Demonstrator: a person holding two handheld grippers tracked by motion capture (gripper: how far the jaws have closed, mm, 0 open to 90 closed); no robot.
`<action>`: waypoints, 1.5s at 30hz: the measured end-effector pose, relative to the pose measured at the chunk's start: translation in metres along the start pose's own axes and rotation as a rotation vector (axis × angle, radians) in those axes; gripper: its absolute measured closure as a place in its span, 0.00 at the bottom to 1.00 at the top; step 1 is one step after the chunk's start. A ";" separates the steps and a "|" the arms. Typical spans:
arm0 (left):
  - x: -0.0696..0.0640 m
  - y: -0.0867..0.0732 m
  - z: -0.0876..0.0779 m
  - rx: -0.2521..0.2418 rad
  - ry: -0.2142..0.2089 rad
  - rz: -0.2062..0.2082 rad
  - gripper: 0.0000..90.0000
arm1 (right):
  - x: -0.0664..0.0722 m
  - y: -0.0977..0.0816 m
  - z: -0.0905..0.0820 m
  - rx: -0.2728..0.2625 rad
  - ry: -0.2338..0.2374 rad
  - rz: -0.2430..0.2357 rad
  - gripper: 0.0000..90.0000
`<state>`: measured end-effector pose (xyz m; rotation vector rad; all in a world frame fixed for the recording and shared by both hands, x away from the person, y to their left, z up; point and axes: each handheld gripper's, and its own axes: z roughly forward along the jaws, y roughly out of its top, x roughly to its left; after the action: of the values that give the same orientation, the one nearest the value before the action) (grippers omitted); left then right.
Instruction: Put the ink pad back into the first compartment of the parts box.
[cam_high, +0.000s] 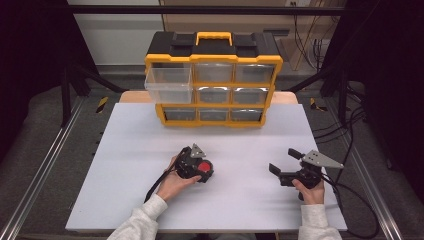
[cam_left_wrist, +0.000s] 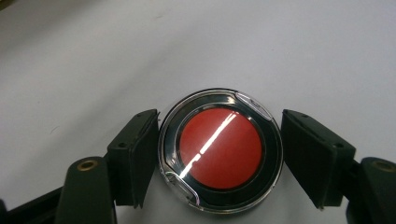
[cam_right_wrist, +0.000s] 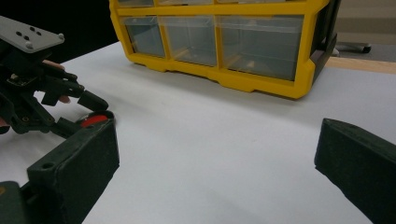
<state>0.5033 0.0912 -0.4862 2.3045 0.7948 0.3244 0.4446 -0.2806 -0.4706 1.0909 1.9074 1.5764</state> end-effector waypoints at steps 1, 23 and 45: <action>0.000 0.000 0.000 0.001 0.000 -0.002 0.32 | 0.000 0.000 0.000 0.000 0.001 0.000 0.00; -0.001 0.001 0.001 0.008 0.008 -0.004 0.33 | 0.000 0.000 0.000 0.001 0.001 0.000 0.00; 0.001 0.005 -0.009 -0.005 0.000 -0.028 0.33 | 0.000 0.000 0.000 -0.002 0.002 0.000 0.00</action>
<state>0.5028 0.0937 -0.4766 2.2866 0.8245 0.3134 0.4446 -0.2809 -0.4703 1.0887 1.9068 1.5791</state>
